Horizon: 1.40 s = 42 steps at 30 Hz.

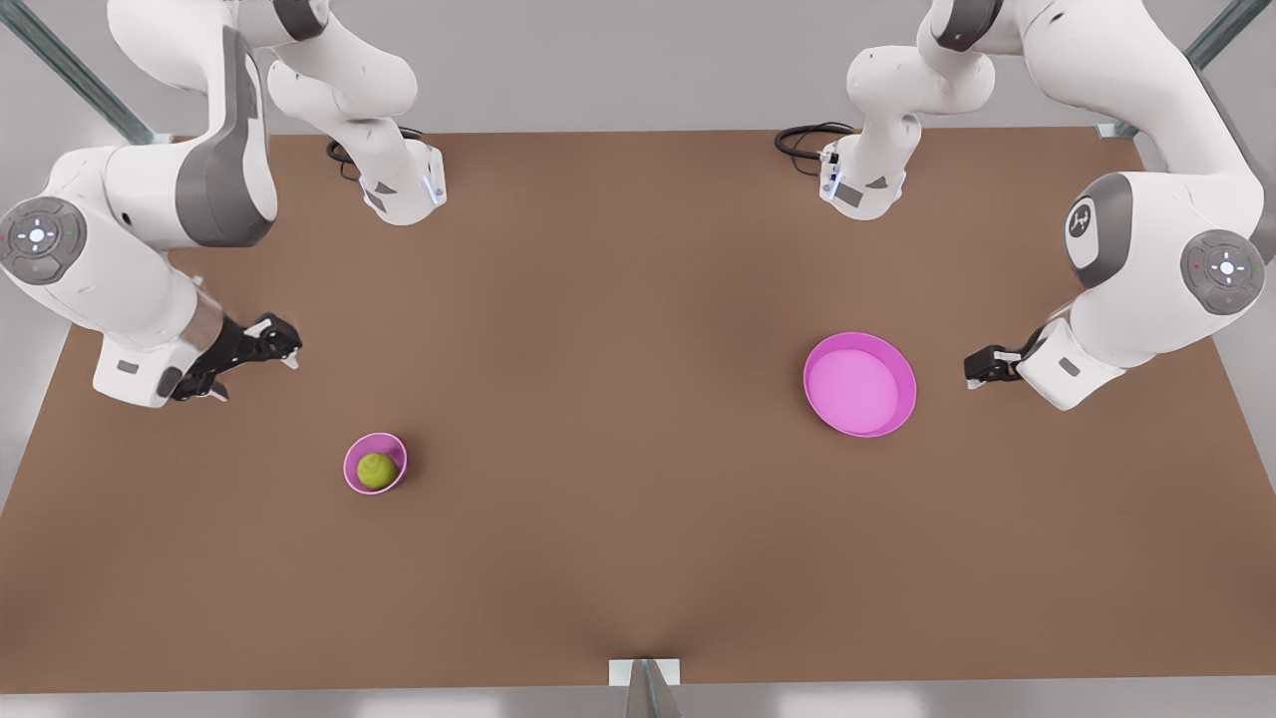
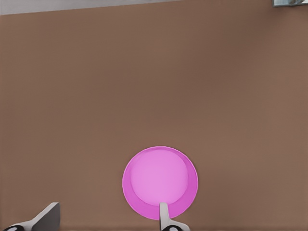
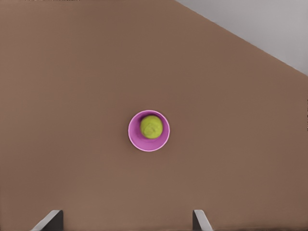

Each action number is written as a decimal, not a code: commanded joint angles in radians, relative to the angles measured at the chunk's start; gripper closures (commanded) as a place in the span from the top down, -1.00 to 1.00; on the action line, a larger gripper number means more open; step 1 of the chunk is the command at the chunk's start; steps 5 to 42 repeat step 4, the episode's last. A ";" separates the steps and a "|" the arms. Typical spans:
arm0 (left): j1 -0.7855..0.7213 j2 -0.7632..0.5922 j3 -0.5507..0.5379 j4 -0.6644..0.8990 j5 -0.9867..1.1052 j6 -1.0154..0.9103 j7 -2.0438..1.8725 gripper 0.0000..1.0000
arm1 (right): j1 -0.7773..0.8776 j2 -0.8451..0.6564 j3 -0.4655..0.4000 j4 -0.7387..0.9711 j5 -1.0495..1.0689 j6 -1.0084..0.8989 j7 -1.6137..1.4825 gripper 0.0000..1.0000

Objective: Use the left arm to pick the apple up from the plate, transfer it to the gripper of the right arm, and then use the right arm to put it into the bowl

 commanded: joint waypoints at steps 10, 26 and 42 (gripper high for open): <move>-0.001 -0.002 0.000 0.001 0.001 0.000 0.013 1.00 | -0.018 0.013 0.007 0.010 -0.006 0.010 0.464 1.00; -0.001 -0.002 0.000 0.001 0.001 0.000 0.013 1.00 | -0.018 0.013 0.007 0.010 -0.006 0.010 0.464 1.00; -0.001 -0.002 0.000 0.001 0.001 0.000 0.013 1.00 | -0.018 0.013 0.007 0.010 -0.006 0.010 0.464 1.00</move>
